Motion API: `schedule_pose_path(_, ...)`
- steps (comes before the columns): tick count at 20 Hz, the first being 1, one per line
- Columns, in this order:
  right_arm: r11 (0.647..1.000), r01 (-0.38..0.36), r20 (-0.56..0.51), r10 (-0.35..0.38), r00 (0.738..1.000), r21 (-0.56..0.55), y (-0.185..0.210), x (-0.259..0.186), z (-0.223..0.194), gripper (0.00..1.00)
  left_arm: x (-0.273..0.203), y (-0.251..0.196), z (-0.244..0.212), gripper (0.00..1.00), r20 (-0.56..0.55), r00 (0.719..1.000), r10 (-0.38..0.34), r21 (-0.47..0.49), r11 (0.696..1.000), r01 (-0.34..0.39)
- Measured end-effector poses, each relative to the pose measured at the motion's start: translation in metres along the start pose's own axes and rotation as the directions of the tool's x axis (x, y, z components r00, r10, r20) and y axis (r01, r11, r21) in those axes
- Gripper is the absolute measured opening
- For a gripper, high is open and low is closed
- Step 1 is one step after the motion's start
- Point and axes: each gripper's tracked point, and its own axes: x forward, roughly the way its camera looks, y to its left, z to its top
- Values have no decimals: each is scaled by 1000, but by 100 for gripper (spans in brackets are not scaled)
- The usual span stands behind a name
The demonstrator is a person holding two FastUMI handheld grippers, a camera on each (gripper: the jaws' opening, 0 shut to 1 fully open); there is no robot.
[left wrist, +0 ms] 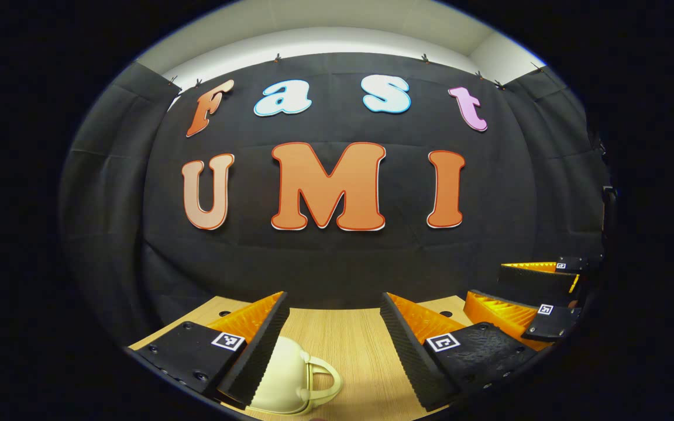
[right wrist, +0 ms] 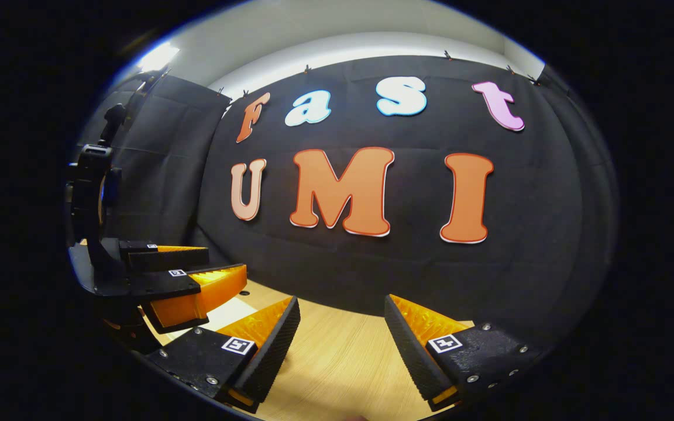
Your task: First open the suitcase, pack the skin care products into it, and then close the suitcase.
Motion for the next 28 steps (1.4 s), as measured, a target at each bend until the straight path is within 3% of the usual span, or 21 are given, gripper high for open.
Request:
schedule_pose_path(2,999,32,-1,-32,999,7,-1,2,1,93,3,6,1,94,-11,1000,-12,2,1000,12)
schedule_pose_path(3,999,30,1,-30,1000,18,2,3,3,98,4,8,4,94,-4,1000,-19,3,1000,19)
schedule_pose_path(4,999,32,1,-32,999,23,5,3,5,93,7,13,8,96,6,1000,-21,5,1000,21)
schedule_pose_path(19,997,64,-45,-62,997,38,24,15,-4,93,16,16,-1,96,-10,993,-113,10,993,114)
schedule_pose_path(28,998,46,-46,-44,998,39,32,14,-5,93,11,28,-6,96,-29,996,-86,7,996,86)
